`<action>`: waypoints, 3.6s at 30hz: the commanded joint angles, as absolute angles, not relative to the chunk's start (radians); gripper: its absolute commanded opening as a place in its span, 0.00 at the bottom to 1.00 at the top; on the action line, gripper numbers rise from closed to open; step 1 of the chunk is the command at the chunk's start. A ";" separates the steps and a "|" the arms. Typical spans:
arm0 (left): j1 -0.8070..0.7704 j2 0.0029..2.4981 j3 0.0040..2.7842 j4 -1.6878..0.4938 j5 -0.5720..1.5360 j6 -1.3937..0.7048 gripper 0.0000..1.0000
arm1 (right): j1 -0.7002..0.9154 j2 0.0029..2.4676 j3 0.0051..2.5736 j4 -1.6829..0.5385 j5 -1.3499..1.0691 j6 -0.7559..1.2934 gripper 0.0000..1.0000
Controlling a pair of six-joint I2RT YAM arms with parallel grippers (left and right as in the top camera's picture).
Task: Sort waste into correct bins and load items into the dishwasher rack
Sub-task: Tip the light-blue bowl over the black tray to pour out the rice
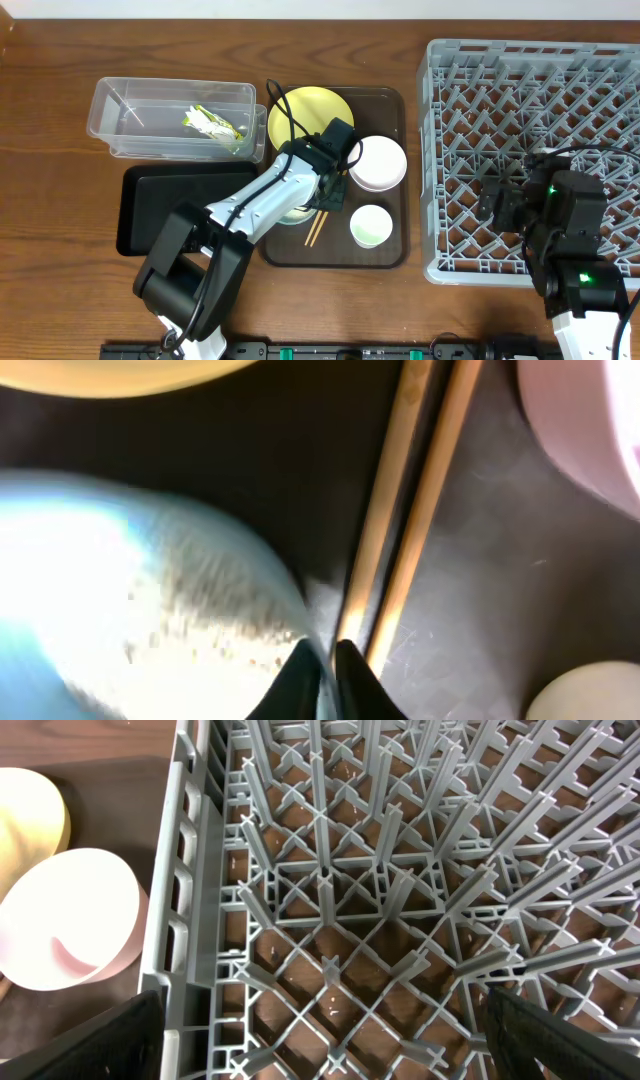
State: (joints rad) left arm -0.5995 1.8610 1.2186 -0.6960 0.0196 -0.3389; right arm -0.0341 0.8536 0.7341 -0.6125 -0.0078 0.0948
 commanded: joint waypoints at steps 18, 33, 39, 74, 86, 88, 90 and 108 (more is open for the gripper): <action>-0.448 1.514 1.228 -0.835 0.115 -0.298 0.06 | -0.019 0.849 0.756 -0.614 -0.012 0.100 0.99; 0.152 1.517 1.037 -0.822 1.029 0.107 0.06 | -0.019 0.849 0.756 -0.620 -0.012 0.100 0.99; 0.351 1.541 0.934 -0.818 1.324 0.212 0.06 | -0.019 0.849 0.756 -0.620 -0.012 0.100 0.99; 0.604 1.623 0.898 -0.825 1.573 -0.115 0.06 | -0.019 0.849 0.756 -0.621 -0.012 0.100 0.99; 0.604 1.623 0.898 -0.825 1.573 -0.184 0.06 | -0.019 0.849 0.756 -0.621 -0.012 0.100 0.99; 0.604 1.623 0.898 -0.826 1.573 -0.232 0.06 | -0.019 0.849 0.756 -0.621 -0.012 0.100 0.99; 0.604 1.623 0.898 -0.825 1.573 -0.307 0.06 | -0.019 0.849 0.756 -0.621 -0.012 0.100 0.99; 0.604 1.623 0.898 -0.825 1.573 -0.515 0.06 | -0.019 0.849 0.756 -0.621 -0.012 0.100 0.99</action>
State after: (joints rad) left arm 0.5987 1.6161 0.9035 -0.8223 1.5463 -0.4992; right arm -0.0341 0.8536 0.7341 -0.6174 -0.0078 0.0948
